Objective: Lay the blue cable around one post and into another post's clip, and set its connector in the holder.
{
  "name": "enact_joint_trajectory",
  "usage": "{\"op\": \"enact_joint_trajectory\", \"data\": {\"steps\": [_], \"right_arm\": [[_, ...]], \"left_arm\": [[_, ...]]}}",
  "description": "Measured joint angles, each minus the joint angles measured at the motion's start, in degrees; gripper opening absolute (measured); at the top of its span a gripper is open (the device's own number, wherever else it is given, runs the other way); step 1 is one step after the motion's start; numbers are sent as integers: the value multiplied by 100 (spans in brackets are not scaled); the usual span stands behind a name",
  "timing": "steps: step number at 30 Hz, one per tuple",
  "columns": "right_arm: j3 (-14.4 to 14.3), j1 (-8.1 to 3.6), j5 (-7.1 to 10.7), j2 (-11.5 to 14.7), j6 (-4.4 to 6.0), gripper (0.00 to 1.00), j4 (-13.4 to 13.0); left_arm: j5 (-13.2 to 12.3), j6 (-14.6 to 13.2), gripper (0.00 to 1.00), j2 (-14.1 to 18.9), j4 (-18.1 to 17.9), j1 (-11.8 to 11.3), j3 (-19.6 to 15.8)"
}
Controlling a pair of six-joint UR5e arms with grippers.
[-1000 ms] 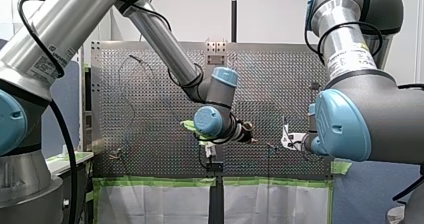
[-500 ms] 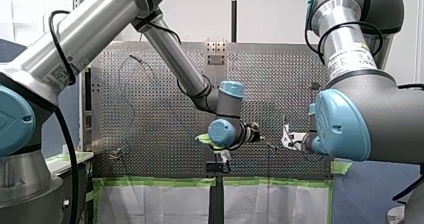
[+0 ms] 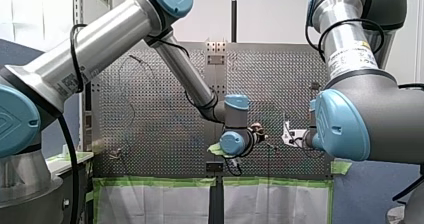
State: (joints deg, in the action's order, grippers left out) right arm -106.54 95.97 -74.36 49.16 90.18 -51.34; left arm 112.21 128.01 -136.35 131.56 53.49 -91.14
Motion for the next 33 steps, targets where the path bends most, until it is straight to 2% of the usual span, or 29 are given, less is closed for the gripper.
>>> {"op": "enact_joint_trajectory", "data": {"steps": [6, 12, 18, 26, 29, 33], "right_arm": [[0, -3, -16, 0, -123, 0, 103], [-2, -13, -20, 2, -151, 0, 137], [-1, -18, -18, 2, -157, 0, 141], [-2, -18, -19, 1, -157, 0, 149], [-2, -19, -21, 1, -157, 0, 150], [-2, -19, -23, 1, -158, 0, 151]], "left_arm": [[-31, 45, 100, -266, -236, 99, 266], [-11, 216, 100, -573, -380, 133, 573], [197, 232, 100, -913, -171, 134, 913], [598, -95, 100, -1339, 238, 94, 1338], [673, -169, 100, -1469, 352, 115, 1429], [651, -119, 100, -1644, 344, 148, 1463]]}}
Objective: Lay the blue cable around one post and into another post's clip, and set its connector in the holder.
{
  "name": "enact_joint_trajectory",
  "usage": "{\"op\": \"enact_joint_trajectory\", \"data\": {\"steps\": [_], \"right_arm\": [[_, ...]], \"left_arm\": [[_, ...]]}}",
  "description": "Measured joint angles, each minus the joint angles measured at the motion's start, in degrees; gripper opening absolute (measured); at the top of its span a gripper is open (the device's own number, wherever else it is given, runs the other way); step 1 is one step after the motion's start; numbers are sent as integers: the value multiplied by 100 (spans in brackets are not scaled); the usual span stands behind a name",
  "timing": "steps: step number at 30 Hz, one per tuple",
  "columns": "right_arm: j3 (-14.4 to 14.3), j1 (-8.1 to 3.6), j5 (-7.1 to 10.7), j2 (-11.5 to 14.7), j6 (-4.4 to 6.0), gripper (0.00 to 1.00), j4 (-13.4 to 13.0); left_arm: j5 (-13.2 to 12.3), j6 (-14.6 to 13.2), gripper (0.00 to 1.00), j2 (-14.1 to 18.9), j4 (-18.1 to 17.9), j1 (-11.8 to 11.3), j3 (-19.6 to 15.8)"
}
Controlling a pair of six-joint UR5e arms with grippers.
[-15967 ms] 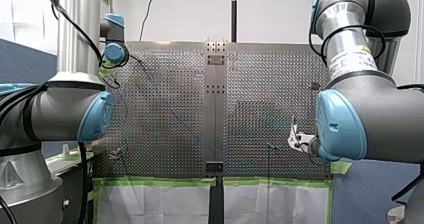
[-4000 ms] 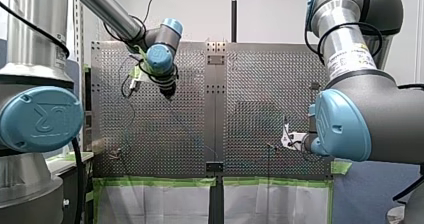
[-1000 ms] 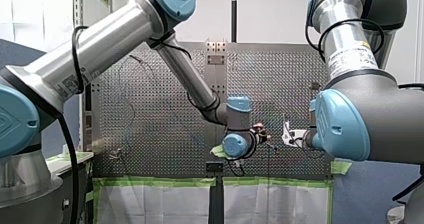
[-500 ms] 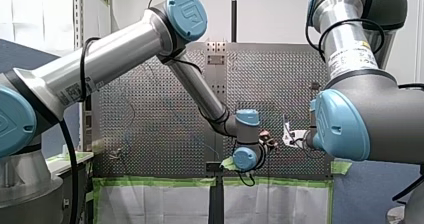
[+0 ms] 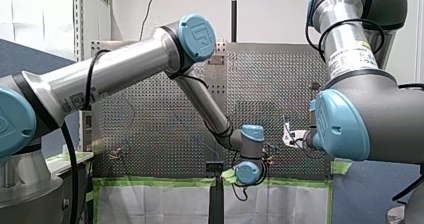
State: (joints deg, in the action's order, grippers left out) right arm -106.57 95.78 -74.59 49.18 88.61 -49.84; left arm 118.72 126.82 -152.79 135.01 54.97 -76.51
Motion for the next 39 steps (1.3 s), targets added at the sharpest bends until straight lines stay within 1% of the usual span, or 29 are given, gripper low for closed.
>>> {"op": "enact_joint_trajectory", "data": {"steps": [4, 6, 10, 16, 21, 25, 34, 39], "right_arm": [[2, -1, 1, -1, 0, 0, 6], [1, 2, 3, -1, -3, 0, 12], [0, 8, 5, -1, -7, 0, 17], [-1, 7, 5, -2, -8, 0, 17], [-1, 6, 12, -2, -2, 0, 10], [-1, 6, 19, -1, -2, 0, 10], [-1, 14, 22, -1, -2, 0, 16], [-1, 26, 23, -1, 0, 0, 27]], "left_arm": [[-111, 180, 100, -209, -68, 27, 12], [-107, 260, 100, -300, -109, 27, 20], [-34, 361, 100, -461, -163, 3, 47], [125, 411, 100, -496, -297, -2, 67], [348, 296, 100, -492, -221, 20, 152], [472, 122, 100, -494, -102, 53, 278], [504, -311, 100, -498, 224, 100, 705], [580, -410, 100, -504, 334, 80, 909]]}}
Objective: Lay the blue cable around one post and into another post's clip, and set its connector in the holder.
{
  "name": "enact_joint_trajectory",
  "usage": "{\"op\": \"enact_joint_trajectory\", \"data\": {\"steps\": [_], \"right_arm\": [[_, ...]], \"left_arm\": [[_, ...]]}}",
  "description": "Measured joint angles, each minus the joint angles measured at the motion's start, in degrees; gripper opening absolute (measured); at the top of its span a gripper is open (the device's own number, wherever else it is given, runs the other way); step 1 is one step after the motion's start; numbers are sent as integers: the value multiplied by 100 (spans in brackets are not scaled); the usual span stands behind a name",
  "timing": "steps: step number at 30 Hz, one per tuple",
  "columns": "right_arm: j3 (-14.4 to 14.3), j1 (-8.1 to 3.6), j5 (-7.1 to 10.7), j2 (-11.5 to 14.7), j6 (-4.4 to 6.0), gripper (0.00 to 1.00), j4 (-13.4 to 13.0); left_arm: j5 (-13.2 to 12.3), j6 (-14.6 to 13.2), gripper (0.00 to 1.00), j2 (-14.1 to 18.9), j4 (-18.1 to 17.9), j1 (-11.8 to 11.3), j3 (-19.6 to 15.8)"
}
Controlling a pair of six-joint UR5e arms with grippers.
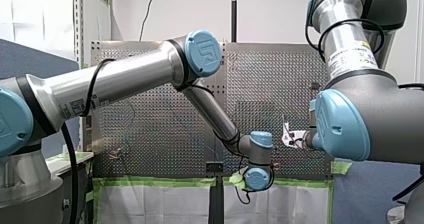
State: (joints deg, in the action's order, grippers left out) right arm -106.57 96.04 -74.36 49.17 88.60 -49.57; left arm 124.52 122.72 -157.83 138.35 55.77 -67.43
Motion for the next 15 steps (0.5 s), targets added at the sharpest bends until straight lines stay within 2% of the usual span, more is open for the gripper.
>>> {"op": "enact_joint_trajectory", "data": {"steps": [8, 15], "right_arm": [[0, 6, 0, -1, -4, 0, 7], [1, 8, 0, 0, -8, 0, 9]], "left_arm": [[93, -20, 100, -8, 71, -120, 68], [51, -17, 100, -34, 106, -238, 216]]}}
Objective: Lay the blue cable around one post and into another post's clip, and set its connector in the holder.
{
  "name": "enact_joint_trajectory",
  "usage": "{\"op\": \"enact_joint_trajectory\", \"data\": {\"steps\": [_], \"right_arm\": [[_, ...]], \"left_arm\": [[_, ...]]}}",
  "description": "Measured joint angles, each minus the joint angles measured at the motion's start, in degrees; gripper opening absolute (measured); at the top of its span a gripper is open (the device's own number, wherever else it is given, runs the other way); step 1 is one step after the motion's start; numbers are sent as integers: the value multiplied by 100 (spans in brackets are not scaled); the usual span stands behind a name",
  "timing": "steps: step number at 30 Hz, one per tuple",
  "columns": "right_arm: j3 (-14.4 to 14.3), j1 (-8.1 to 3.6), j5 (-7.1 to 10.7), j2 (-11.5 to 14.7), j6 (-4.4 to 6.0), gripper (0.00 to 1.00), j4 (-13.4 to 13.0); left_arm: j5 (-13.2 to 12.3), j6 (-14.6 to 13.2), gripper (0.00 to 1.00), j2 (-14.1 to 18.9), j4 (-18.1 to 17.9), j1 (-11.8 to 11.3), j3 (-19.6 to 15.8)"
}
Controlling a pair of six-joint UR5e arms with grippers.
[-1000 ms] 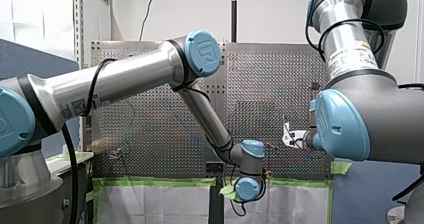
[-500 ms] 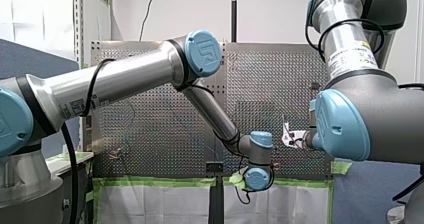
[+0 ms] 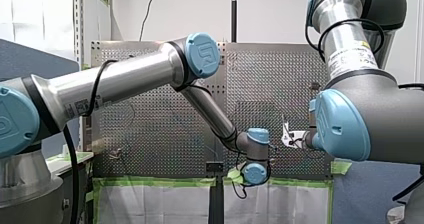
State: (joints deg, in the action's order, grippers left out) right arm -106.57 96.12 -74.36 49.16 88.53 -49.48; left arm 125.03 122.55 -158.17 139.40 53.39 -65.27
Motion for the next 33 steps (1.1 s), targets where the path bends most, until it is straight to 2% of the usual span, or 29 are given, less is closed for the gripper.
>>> {"op": "enact_joint_trajectory", "data": {"steps": [10, 19, 20, 21, 22, 23, 24, 25, 26, 27, 28, 29, 33], "right_arm": [[0, -33, -13, 2, -1, 0, 35], [-1, -76, -36, 2, 6, 0, 120], [-1, -85, -48, 2, 11, 0, 129], [-1, -98, -69, 2, 20, 0, 138], [0, -109, -85, 2, 30, 0, 145], [-1, -119, -101, 2, 40, 0, 151], [0, -135, -119, 2, 50, 0, 161], [0, -148, -131, 2, 56, 0, 170], [0, -160, -141, 2, 60, 0, 181], [0, -177, -152, 2, 65, 0, 196], [0, -189, -162, 2, 69, 0, 206], [0, -201, -174, 2, 72, 0, 215], [0, -249, -230, 2, 83, 0, 232]], "left_arm": [[-130, 290, 100, -388, 331, -82, 504], [-133, 153, 100, -435, 339, -181, 785], [-128, 138, 96, -435, 338, -183, 792], [-118, 127, 96, -434, 337, -184, 797], [-93, 116, 82, -434, 336, -184, 802], [-68, 107, 60, -433, 337, -184, 804], [-42, 93, 60, -433, 338, -184, 805], [-12, 69, 36, -434, 340, -181, 806], [8, 44, 22, -434, 341, -177, 806], [28, 16, 22, -433, 344, -173, 806], [61, -27, 3, -434, 349, -167, 806], [88, -57, 0, -435, 352, -161, 806], [153, -157, 0, -433, 354, -143, 807]]}}
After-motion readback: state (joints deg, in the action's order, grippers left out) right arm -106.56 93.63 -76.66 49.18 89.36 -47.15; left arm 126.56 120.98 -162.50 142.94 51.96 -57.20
